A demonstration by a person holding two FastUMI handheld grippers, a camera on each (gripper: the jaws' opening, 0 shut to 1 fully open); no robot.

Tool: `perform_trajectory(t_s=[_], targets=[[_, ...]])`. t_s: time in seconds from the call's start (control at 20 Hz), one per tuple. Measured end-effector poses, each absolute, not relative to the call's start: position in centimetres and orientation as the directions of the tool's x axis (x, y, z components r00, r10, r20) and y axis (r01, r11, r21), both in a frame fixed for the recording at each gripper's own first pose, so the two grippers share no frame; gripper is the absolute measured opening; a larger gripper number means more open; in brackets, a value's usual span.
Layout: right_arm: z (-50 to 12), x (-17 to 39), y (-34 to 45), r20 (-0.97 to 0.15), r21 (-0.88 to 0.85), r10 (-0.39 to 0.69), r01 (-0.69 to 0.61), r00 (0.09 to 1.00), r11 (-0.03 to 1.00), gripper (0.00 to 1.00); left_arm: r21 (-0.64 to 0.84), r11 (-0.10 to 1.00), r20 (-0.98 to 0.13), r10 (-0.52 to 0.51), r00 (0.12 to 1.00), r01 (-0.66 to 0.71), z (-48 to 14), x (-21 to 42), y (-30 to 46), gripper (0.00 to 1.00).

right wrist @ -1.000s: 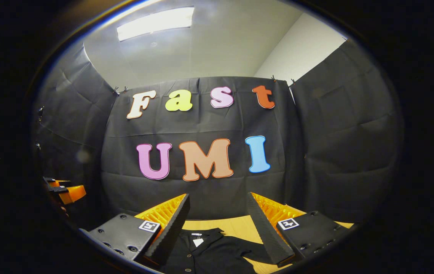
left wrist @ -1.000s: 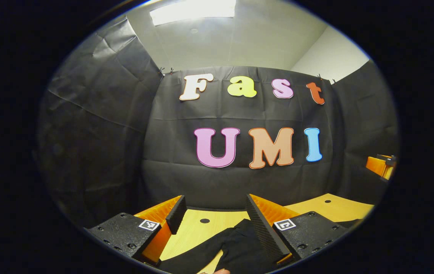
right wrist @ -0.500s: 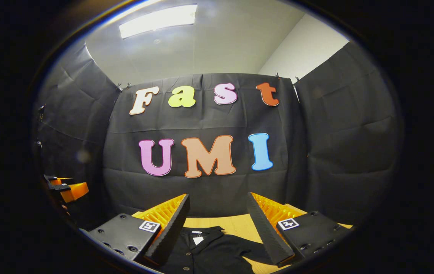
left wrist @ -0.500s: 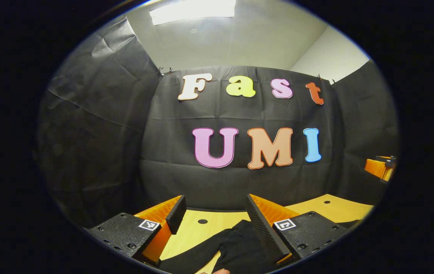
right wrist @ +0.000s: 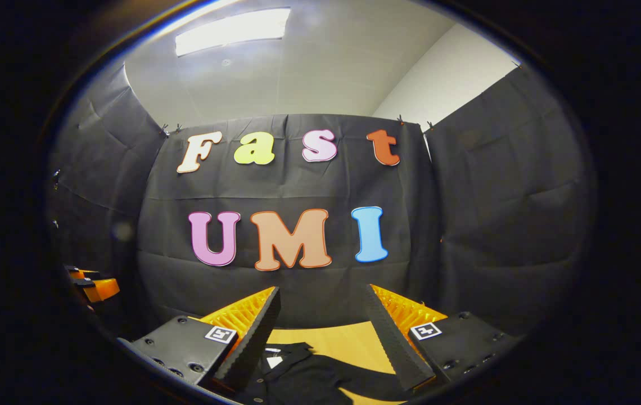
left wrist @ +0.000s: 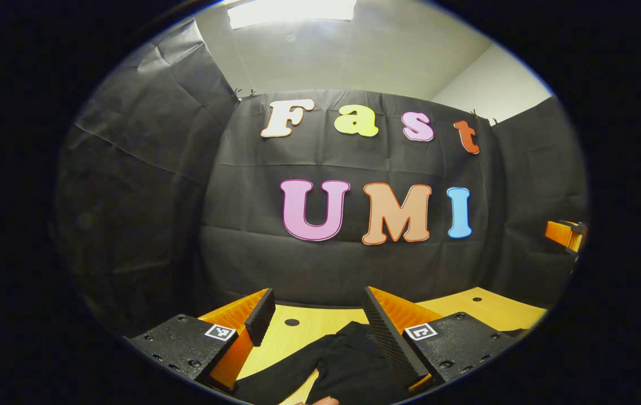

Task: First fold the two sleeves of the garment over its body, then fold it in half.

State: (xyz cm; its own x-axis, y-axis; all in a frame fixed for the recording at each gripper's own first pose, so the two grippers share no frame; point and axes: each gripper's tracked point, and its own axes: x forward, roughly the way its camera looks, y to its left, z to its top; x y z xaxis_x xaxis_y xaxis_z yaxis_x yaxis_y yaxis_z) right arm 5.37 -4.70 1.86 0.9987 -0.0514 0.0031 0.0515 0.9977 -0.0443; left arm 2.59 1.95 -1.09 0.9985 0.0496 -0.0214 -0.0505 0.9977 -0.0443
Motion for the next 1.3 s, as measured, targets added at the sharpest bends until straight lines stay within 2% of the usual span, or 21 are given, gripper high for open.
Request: perform_trajectory(t_s=[0.15, 0.3, 0.7, 1.05, 1.3], targets=[[1.5, 6.4, -8.4, -0.046, -0.111, -0.099, 0.093, 0.994, 0.989, 0.94, -0.039, 0.998, -0.028, 0.046, 0.999, -0.047, -1.3, 3.2, 1.2, 0.92], [-0.4, 7.1, -11.7, -0.120, -0.160, -0.136, 0.116, 0.983, 0.980, 0.96, -0.044, 0.997, -0.034, 0.062, 0.998, -0.063, -1.5, 3.8, 0.9, 0.93], [-13.2, 6.9, -20.9, -0.437, -0.296, -0.239, 0.113, 0.867, 0.949, 0.98, -0.040, 0.994, -0.045, 0.103, 0.994, -0.104, -1.8, 4.9, -1.5, 0.93], [-23.2, 4.7, -27.5, -0.650, -0.262, -0.271, 0.126, 0.710, 0.957, 0.99, -0.014, 0.994, -0.082, 0.105, 0.991, -0.106, -2.7, 5.7, -4.9, 0.93], [-31.0, 0.8, -31.6, -0.805, -0.271, -0.286, 0.106, 0.519, 0.957, 0.98, 0.009, 0.994, -0.107, 0.113, 0.988, -0.113, -3.2, 6.0, -6.6, 0.93]])
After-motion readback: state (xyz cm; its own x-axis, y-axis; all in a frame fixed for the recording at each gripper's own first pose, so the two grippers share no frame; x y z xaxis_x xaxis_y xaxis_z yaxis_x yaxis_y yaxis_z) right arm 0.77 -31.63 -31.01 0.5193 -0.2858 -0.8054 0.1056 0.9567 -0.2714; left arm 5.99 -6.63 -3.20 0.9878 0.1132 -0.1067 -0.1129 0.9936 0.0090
